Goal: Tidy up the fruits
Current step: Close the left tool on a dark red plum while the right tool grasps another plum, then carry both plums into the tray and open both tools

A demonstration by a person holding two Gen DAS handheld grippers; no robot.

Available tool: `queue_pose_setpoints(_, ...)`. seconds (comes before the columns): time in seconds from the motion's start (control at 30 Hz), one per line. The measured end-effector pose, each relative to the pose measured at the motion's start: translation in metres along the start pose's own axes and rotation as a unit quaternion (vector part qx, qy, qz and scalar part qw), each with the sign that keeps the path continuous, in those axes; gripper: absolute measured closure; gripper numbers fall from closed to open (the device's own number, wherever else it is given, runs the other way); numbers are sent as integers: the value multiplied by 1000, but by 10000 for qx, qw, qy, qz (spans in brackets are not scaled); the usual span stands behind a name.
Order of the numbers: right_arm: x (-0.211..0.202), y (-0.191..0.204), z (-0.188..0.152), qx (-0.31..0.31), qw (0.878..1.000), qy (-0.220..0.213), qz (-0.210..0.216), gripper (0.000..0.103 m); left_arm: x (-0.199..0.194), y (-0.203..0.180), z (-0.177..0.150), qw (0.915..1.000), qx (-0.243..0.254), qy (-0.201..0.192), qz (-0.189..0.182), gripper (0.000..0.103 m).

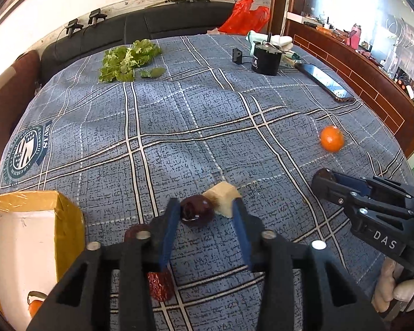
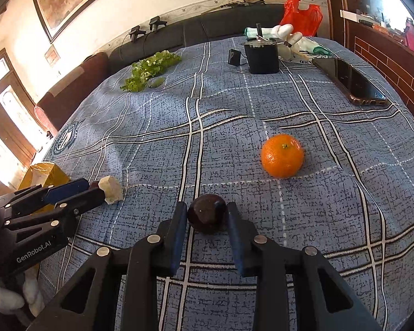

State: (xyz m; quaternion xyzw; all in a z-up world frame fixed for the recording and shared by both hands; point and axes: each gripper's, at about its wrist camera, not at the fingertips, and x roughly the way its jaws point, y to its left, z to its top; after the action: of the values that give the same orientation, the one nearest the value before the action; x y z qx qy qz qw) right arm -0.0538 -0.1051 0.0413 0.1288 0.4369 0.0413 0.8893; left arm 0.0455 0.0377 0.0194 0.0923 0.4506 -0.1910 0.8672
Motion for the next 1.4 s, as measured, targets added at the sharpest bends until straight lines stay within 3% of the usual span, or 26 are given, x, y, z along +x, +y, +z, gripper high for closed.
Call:
queue_pose_setpoints(0.17,0,-1,0,21,10000,3,22,71,3,-7,0,9998,171,0,99,53)
queue_pose_setpoints(0.2,0,0,0,20,10000,3,20,71,2,-8,-1,9998,192,25,109,57)
queue_pose_setpoints(0.23,0,0,0,14,10000,4,19,71,0,-8,-1,9997,217,-13,139,71)
queue_pose_setpoints(0.3,-1,0,-1,-10,10000,10,56,72,-5,-11,-2,9991,297,-55,301,86)
queue_pose_setpoints(0.57,-6,1,-1,38,9998,-104,157,72,-27,-5,-10,9991,76,-258,338,86)
queue_pose_setpoints(0.7,-8,1,0,61,9996,-129,229,72,-57,5,-17,9980,-227,-527,264,86)
queue_pose_setpoints(0.83,-15,0,0,152,9978,-206,604,72,-97,26,-34,9945,-676,-776,206,85)
queue_pose_setpoints(1.03,-27,7,-2,178,9857,-320,1644,72,-151,74,-69,9779,-1709,-1194,169,85)
queue_pose_setpoints(1.2,-31,35,-8,-86,9866,-257,1610,72,-167,109,-97,9646,-2273,-1266,429,85)
queue_pose_setpoints(1.4,-48,94,-25,-354,9765,-19,2126,71,-177,150,-125,9513,-2715,-1197,842,85)
